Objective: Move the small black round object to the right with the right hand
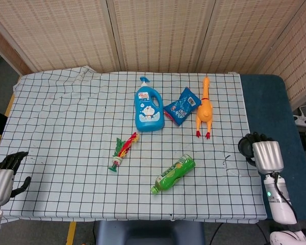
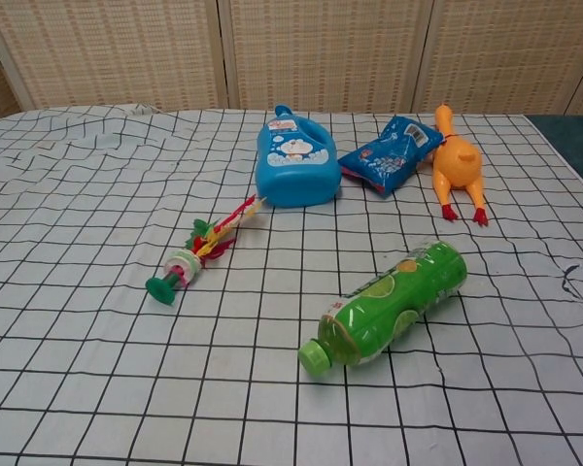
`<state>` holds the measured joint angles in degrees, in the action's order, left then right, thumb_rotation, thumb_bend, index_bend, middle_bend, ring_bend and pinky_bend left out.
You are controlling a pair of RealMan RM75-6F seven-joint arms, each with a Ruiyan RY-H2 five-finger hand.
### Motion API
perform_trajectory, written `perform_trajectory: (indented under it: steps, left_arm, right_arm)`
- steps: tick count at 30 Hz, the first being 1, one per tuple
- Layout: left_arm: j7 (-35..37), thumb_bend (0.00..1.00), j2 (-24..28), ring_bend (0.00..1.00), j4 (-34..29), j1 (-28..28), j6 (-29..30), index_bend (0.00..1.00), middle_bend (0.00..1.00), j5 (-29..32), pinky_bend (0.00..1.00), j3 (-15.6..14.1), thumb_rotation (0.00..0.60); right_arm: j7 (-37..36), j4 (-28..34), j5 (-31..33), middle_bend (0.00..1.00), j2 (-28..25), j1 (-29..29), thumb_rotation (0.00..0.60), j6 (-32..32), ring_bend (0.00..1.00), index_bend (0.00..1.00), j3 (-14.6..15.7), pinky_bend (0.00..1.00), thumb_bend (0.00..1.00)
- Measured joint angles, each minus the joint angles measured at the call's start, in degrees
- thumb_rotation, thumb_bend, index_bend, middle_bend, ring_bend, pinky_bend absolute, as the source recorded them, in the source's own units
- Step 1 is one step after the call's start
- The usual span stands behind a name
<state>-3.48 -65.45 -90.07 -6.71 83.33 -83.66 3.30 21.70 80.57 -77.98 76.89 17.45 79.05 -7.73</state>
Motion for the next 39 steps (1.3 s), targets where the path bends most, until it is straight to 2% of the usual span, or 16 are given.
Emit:
perform_trajectory:
  steps: [4, 8, 11, 14, 16, 19, 26, 29, 31, 34, 39]
  left_arm:
    - [-0.26, 0.36, -0.02, 0.13, -0.03, -0.02, -0.03, 0.15, 0.15, 0.00, 0.33, -0.02, 0.600]
    - [-0.87, 0.36, -0.15, 0.13, -0.16, -0.13, -0.20, 0.15, 0.15, -0.10, 0.33, -0.12, 0.600]
    - [-0.96, 0.36, -0.20, 0.13, -0.20, -0.10, -0.28, 0.15, 0.15, 0.04, 0.33, -0.20, 0.600]
    - [-0.85, 0.36, -0.11, 0.13, -0.24, -0.10, -0.21, 0.15, 0.15, 0.10, 0.33, -0.11, 0.600]
    - [-0.73, 0.36, -0.06, 0.13, -0.24, -0.10, -0.15, 0.15, 0.15, 0.10, 0.33, -0.07, 0.600]
    - [-0.53, 0.36, -0.04, 0.13, -0.21, -0.04, -0.01, 0.15, 0.15, 0.08, 0.33, -0.05, 0.600]
    - [-0.58, 0.36, -0.02, 0.13, -0.25, -0.06, -0.02, 0.15, 0.15, -0.03, 0.33, -0.12, 0.600]
    - [-0.50, 0.36, 0.02, 0.13, -0.24, -0.06, 0.01, 0.15, 0.15, -0.02, 0.33, -0.09, 0.600]
    - [-0.35, 0.36, 0.02, 0.13, -0.16, -0.02, 0.06, 0.15, 0.15, 0.01, 0.33, -0.08, 0.600]
    - [-0.08, 0.36, 0.07, 0.13, -0.14, 0.05, 0.23, 0.15, 0.15, 0.01, 0.33, -0.05, 0.600]
    - [-0.07, 0.36, 0.04, 0.13, -0.08, 0.09, 0.47, 0.15, 0.15, -0.30, 0.33, -0.11, 0.600]
  right_arm:
    - [-16.71, -4.04, -6.38, 0.54, 1.31, 0.26, 0.600, 3.51, 0.43, 0.59, 0.59, 0.57, 0.14]
    - [-37.37, -8.83, -12.39, 0.54, 2.91, 0.44, 0.600, 7.76, 0.43, 0.59, 1.15, 0.57, 0.14]
    - [-46.81, -11.21, -14.76, 0.54, 3.55, 0.49, 0.600, 9.59, 0.43, 0.59, 1.35, 0.57, 0.14]
    - [-50.51, -13.17, -15.51, 0.54, 3.95, 0.44, 0.600, 10.13, 0.43, 0.60, 1.47, 0.58, 0.14]
    - [-49.99, -13.73, -15.17, 0.54, 3.90, 0.33, 0.600, 9.49, 0.43, 0.60, 1.57, 0.59, 0.14]
    - [-44.64, -13.26, -13.01, 0.54, 3.21, 0.06, 0.600, 6.61, 0.43, 0.60, 1.60, 0.60, 0.14]
    - [-20.29, -9.78, -1.20, 0.54, 1.81, -0.61, 0.600, -1.45, 0.43, 0.60, -0.03, 0.60, 0.14]
    - [-14.43, -9.13, 3.96, 0.54, 1.92, -0.59, 0.600, -4.33, 0.43, 0.60, -0.79, 0.60, 0.14]
    - [-13.67, -9.01, 4.82, 0.54, 2.09, -0.50, 0.600, -4.75, 0.43, 0.60, -0.96, 0.60, 0.14]
    - [-16.48, -8.77, 2.44, 0.54, 2.40, -0.22, 0.600, -4.32, 0.43, 0.60, -0.88, 0.60, 0.15]
    - [-25.74, -7.36, -7.63, 0.54, 2.52, 0.60, 0.600, -1.08, 0.43, 0.60, 0.61, 0.60, 0.14]
